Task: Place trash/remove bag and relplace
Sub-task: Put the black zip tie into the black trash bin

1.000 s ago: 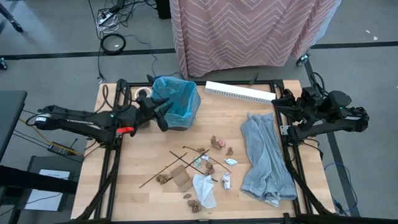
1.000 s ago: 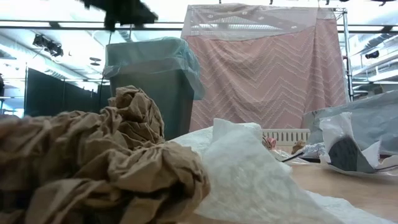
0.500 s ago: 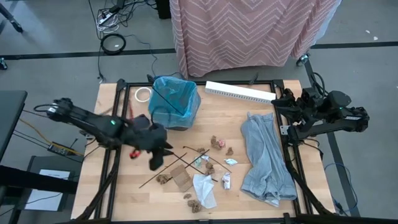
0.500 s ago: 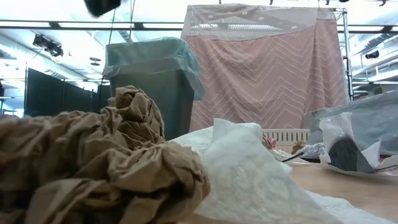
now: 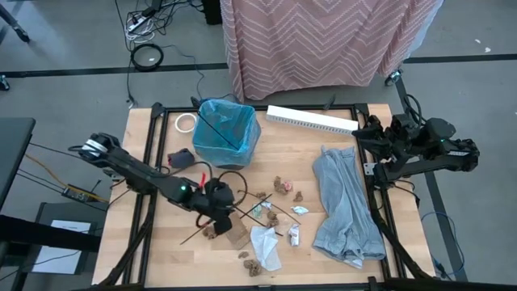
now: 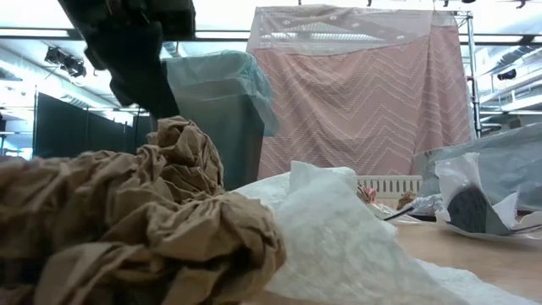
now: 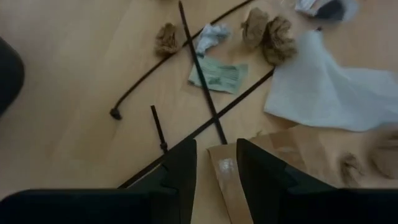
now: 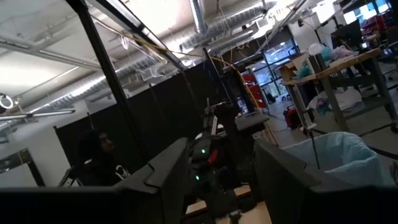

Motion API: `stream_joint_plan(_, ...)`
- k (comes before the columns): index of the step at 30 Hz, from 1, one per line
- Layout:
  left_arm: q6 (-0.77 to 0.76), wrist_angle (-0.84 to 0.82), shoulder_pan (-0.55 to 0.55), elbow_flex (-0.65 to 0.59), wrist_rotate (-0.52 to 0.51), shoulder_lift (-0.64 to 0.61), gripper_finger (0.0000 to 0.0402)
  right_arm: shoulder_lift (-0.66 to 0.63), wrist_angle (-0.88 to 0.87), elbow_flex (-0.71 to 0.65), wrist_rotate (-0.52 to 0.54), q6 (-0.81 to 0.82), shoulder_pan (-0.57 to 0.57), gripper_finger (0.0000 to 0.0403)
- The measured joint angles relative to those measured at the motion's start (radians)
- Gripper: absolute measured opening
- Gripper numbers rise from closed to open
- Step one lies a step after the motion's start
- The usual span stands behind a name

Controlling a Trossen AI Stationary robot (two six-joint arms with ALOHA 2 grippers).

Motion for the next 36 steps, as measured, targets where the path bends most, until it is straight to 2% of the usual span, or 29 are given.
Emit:
stream_joint_plan(8,-0.021,0.021,0.030,0.000,-0.008,0.087,0.0121,0.000,0.000,0.000,-0.038,0.009,0.000,0.0174)
stream_joint_plan(16,-0.025,0.028,0.078,0.000,0.037,0.123,0.0121,0.000,-0.001,0.000,-0.060,0.025,0.000,0.0173)
stream_joint_plan(24,-0.025,0.034,0.080,0.000,0.034,0.149,0.0121,0.000,-0.001,0.000,-0.090,0.033,0.000,0.0172)
stream_joint_plan(32,-0.053,0.105,0.082,0.001,0.063,0.247,0.0121,0.000,-0.002,0.000,-0.090,0.034,0.000,0.0171)
stream_joint_plan(36,-0.086,0.107,0.095,0.005,0.105,0.286,0.0101,0.000,-0.001,0.000,-0.090,0.034,0.000,0.0171)
